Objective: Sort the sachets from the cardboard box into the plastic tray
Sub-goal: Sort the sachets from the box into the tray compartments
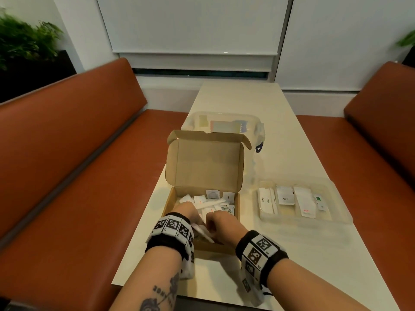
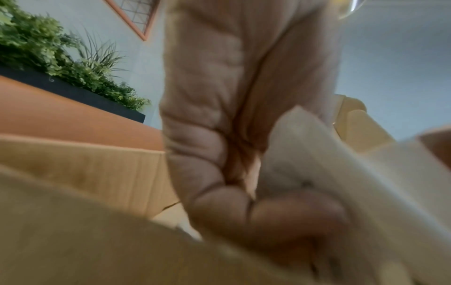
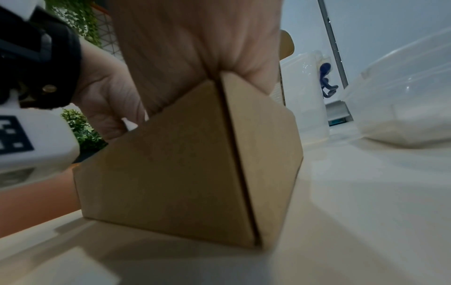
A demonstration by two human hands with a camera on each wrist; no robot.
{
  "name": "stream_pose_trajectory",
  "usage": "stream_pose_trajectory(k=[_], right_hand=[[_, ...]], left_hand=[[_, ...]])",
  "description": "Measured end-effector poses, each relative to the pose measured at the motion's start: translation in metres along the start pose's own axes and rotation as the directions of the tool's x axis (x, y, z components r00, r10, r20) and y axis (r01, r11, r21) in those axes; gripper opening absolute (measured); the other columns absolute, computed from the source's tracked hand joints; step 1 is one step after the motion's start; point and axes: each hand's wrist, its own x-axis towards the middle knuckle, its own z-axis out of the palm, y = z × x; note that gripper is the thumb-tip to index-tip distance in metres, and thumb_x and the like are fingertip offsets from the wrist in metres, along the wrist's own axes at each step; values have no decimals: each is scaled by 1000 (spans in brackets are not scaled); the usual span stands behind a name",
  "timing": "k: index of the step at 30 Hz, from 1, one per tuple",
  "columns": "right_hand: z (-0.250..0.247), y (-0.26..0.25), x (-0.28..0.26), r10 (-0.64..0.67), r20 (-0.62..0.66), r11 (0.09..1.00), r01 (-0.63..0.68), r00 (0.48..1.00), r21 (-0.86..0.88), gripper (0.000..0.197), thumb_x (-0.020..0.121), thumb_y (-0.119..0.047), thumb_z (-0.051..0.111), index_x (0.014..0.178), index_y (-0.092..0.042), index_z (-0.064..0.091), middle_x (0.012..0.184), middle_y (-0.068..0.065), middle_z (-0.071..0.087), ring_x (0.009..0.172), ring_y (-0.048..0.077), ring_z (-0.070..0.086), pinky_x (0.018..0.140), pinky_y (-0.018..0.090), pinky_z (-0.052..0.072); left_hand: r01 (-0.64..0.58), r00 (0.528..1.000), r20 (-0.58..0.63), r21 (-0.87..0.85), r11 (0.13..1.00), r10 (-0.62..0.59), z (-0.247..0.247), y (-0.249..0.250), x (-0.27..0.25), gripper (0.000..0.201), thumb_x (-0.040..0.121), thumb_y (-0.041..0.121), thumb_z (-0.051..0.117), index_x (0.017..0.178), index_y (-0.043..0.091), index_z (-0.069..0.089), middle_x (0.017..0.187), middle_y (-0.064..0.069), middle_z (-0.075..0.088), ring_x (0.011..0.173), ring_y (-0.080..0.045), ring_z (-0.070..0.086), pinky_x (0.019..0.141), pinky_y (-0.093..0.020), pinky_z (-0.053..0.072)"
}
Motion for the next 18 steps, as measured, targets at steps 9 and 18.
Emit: stream_pose_trajectory(k=[9,18], right_hand=[[-21,15,8,190,-215,936,-111,958,334,8,88,-10,58,89,-16,62,79,-5,57,70,7,51,59,11,40],[-44,3,12,303,-219,669,-43,927,742,17,94,-19,55,92,-5,64,79,7,60,62,14,59,53,21,55]], left_hand=[[-179,958,-287,-555,813,15,-33,-22,-1,48,77,5,76,122,-1,59,91,-12,65,69,-24,65,58,-25,57],[-394,910,-400,-741,544,113,-50,-30,-14,40,77,0,74,116,4,64,79,2,66,60,-10,62,39,-13,44]])
